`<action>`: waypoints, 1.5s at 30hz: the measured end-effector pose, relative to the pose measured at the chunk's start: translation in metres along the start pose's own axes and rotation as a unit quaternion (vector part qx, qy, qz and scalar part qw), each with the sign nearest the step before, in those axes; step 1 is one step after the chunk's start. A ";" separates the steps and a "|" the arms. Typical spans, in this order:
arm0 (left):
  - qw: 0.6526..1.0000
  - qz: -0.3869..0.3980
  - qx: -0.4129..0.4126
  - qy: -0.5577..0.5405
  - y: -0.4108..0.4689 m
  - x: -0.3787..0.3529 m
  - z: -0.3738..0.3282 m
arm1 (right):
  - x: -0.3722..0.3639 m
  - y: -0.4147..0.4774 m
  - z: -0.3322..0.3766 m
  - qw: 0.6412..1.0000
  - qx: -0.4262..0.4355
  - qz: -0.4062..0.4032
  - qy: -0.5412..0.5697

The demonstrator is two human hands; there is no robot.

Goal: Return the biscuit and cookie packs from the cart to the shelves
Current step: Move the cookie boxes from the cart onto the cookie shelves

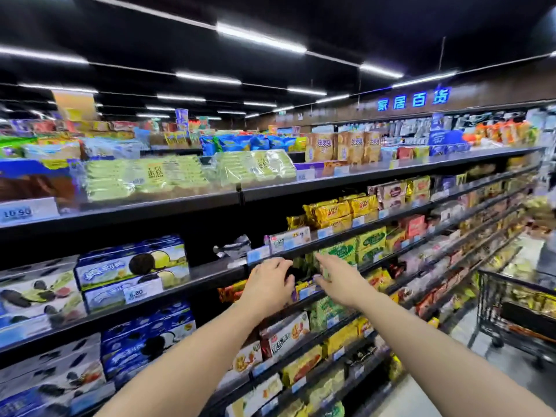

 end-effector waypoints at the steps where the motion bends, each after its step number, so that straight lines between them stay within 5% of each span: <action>1: 1.000 -0.007 0.007 0.000 0.013 0.006 -0.004 | 0.010 0.010 -0.006 1.000 0.014 -0.006 0.000; 14: 0.973 -0.149 0.096 0.147 0.085 0.117 0.027 | 0.128 0.134 0.029 0.975 0.207 -0.085 -0.016; 25: 0.938 -0.218 0.212 0.164 0.065 0.226 0.153 | 0.169 0.223 0.124 0.952 0.286 -0.105 -0.026; 34: 0.907 -0.120 0.373 0.156 0.066 0.267 0.265 | 0.179 0.317 0.176 0.954 0.259 -0.111 -0.098; 45: 0.904 -0.039 0.393 0.163 0.090 0.253 0.253 | 0.155 0.344 0.175 0.960 0.248 -0.094 -0.087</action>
Point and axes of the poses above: each hand's wrist, its own y-axis towards the middle knuckle, its own x-axis out of the back of the hand, z = x × y, the point moved 6 cm from there along y, towards the middle knuckle, and after that the axes turned 10 degrees about z, right-handed, at the moved point
